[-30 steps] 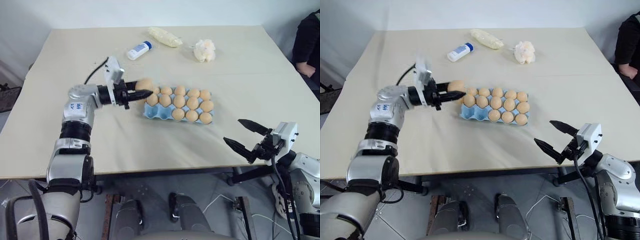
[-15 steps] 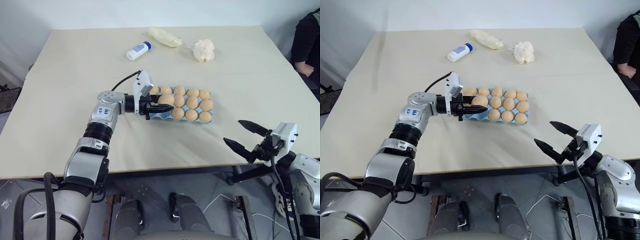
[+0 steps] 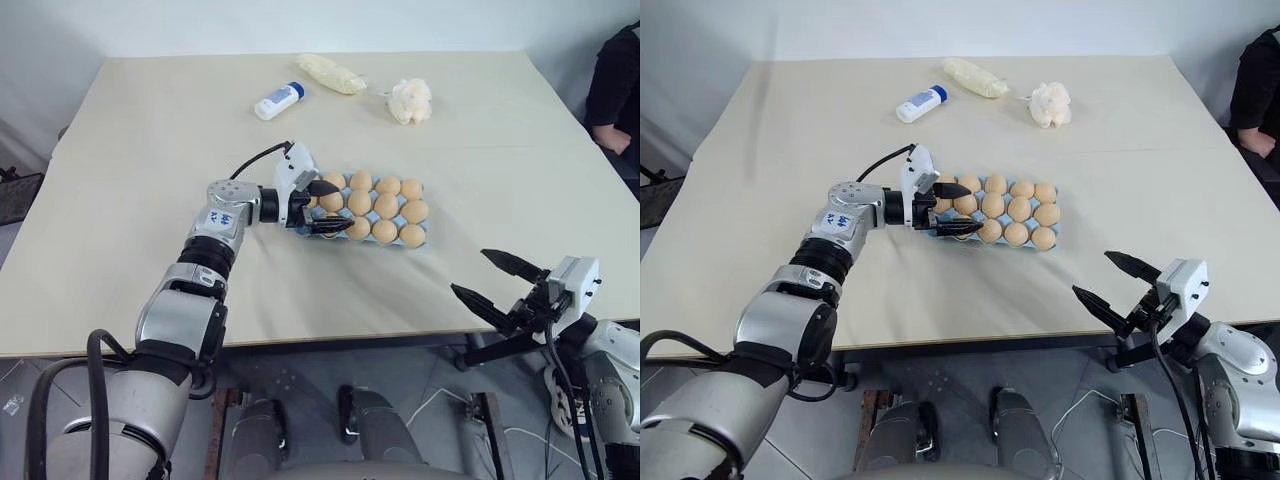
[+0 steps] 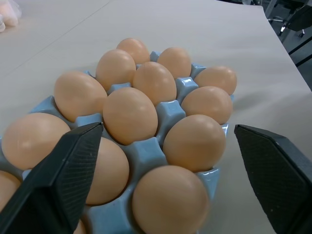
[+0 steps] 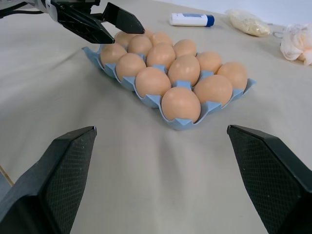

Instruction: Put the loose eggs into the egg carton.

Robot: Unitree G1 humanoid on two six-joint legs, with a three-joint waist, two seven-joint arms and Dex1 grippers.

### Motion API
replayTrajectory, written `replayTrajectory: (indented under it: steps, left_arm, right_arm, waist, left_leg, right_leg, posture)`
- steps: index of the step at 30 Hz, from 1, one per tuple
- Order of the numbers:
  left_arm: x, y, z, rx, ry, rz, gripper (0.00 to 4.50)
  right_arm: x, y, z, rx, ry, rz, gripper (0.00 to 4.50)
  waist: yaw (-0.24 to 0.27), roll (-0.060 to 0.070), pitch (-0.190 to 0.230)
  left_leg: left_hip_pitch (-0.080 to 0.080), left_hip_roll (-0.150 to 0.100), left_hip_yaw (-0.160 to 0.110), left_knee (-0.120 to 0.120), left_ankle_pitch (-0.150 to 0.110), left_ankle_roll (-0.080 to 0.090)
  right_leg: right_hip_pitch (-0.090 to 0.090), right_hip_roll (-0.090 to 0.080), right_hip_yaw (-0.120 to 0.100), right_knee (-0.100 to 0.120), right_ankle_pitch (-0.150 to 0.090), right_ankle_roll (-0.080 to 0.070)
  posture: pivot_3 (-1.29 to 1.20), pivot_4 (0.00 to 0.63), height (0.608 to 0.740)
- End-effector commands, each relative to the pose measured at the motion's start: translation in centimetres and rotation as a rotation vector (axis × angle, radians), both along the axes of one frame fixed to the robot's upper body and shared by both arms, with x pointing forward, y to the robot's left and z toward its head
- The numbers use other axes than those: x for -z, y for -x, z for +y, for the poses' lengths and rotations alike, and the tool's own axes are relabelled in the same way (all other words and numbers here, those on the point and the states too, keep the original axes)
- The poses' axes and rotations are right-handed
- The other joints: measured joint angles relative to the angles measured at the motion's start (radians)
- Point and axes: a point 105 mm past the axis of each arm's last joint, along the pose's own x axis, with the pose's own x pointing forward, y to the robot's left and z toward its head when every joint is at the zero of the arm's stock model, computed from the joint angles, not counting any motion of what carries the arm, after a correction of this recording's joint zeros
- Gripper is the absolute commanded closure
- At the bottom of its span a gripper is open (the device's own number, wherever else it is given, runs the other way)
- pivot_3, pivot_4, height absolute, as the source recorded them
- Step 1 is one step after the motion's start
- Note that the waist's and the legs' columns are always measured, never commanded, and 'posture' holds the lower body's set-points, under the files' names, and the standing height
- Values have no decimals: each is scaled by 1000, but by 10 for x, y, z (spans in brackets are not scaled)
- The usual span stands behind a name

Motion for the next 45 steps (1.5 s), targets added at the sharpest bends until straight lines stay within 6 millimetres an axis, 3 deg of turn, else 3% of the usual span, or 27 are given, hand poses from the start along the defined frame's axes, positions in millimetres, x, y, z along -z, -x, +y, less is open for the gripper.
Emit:
replayTrajectory:
  steps: [1, 6, 9, 13, 18, 21, 25, 30, 38, 45]
  left_arm:
    - [-31, -3, 4, -9, 44, -99, 27]
    - [-55, -6, 38, -118, 128, -205, 27]
    - [-67, -2, 74, -222, 227, -286, 27]
    - [-45, 14, 129, -409, 203, -284, 27]
    - [-3, 32, 166, -621, 89, -149, 27]
    - [6, 44, 181, -715, 89, -98, 27]
    - [9, 57, 181, -717, 102, -82, 27]
    - [5, 50, 171, -682, 116, -96, 27]
    - [-4, -19, 137, -696, 140, -97, 27]
    - [-4, -47, 104, -677, 147, -67, 27]
  right_arm:
    - [-12, 1, -5, 0, 7, -52, 0]
    - [-14, -6, -4, -21, 16, -53, 0]
    - [-16, -12, -2, -41, 20, -51, 0]
    - [-22, -20, 7, -78, 27, -51, 0]
    - [-28, -26, 15, -106, 30, -54, 0]
    - [-30, -28, 19, -115, 30, -56, 0]
    - [-32, -27, 21, -121, 30, -55, 0]
    - [-34, -27, 24, -122, 29, -57, 0]
    - [-36, -27, 27, -109, 20, -66, 0]
    - [-34, -21, 26, -85, 16, -63, 0]
  waist:
    - [0, 0, 0]
    - [-5, 0, 0]
    - [-5, 0, 0]
    - [-12, 0, 0]
    - [2, 0, 0]
    - [3, 0, 0]
    - [3, 0, 0]
    - [1, 0, 0]
    - [2, 0, 0]
    - [-1, 0, 0]
  left_leg:
    - [0, 0, 0, 0, 0, 0]
    - [1, 1, 1, -1, 0, 0]
    - [2, 1, 2, -2, 0, 0]
    - [7, 2, 4, -4, 0, -2]
    - [8, 3, 4, -4, -1, -3]
    - [8, 3, 4, -4, -3, -6]
    - [7, 3, 6, -4, -4, -6]
    - [9, 2, 7, -4, -3, -6]
    - [7, -4, 6, -4, -2, -3]
    - [1, -5, 7, -5, -3, 3]
  right_leg:
    - [0, 0, 0, 0, 0, 0]
    - [0, 0, 1, 0, 0, 0]
    - [0, 0, 1, 2, -1, -1]
    - [0, 0, 3, 6, -1, -2]
    - [0, 0, 5, 7, -2, -3]
    - [1, -3, 5, 6, -2, -3]
    - [1, -6, 5, 5, -1, -2]
    - [1, -12, 3, 5, -1, -2]
    - [2, -15, 2, 0, 1, -1]
    - [-2, -13, 0, -2, 3, 3]
  posture:
    - [0, 150, 740]
    - [0, 150, 740]
    - [0, 150, 740]
    - [0, 150, 740]
    - [0, 150, 740]
    - [0, 150, 740]
    - [0, 150, 740]
    - [0, 150, 740]
    - [0, 150, 740]
    - [0, 150, 740]
